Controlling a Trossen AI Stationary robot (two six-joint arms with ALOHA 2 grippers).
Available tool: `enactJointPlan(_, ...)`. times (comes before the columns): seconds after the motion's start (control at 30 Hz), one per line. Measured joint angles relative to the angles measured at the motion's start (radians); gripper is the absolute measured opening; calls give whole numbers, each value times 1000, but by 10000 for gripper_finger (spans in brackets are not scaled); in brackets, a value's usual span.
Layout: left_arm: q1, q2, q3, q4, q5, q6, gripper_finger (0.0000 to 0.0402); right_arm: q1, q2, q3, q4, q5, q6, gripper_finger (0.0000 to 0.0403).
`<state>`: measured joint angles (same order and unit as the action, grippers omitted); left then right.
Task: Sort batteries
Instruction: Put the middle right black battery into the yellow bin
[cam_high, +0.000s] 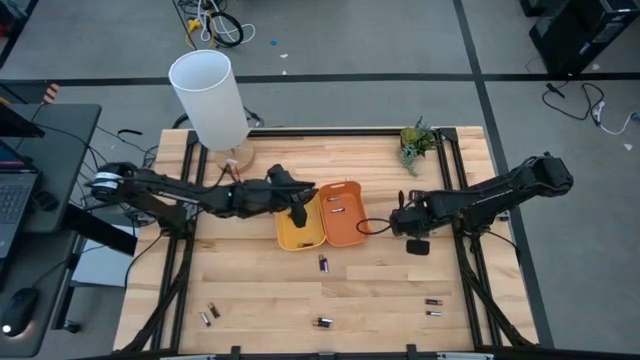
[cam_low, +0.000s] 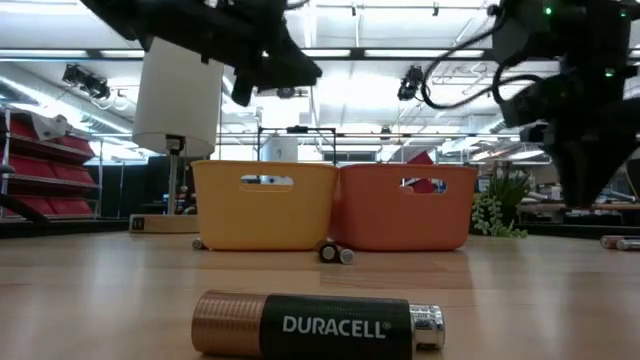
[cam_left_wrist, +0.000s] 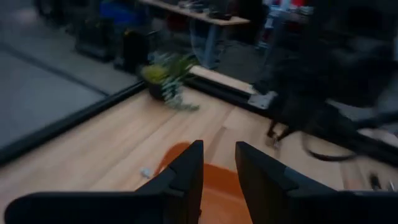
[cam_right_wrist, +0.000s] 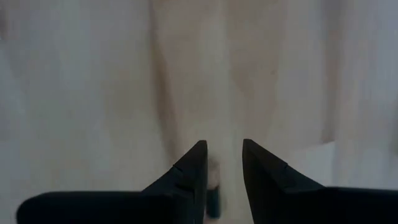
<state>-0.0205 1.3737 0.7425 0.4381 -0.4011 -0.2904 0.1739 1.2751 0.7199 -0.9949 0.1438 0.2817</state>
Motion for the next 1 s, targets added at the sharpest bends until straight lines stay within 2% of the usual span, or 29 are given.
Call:
enactJointPlan(0.13,-11,-9,3,4,1,74,110,-22,0,-22,-27,-29,6,87)
enactJointPlan(0.37,-31,-7,3,-59,-4,72,110,-33,0,-47,-45,-41,88,87)
enactJointPlan(0.67,-34,-7,3,-28,-20,75,110,-59,0,-47,-50,-59,97,87)
enactJointPlan(0.8,-34,-7,3,-19,-19,51,110,-82,0,-53,-40,-78,96,87)
enactJointPlan(1.0,-34,-7,3,-32,0,-3,110,-128,1,-55,-88,-97,212,87)
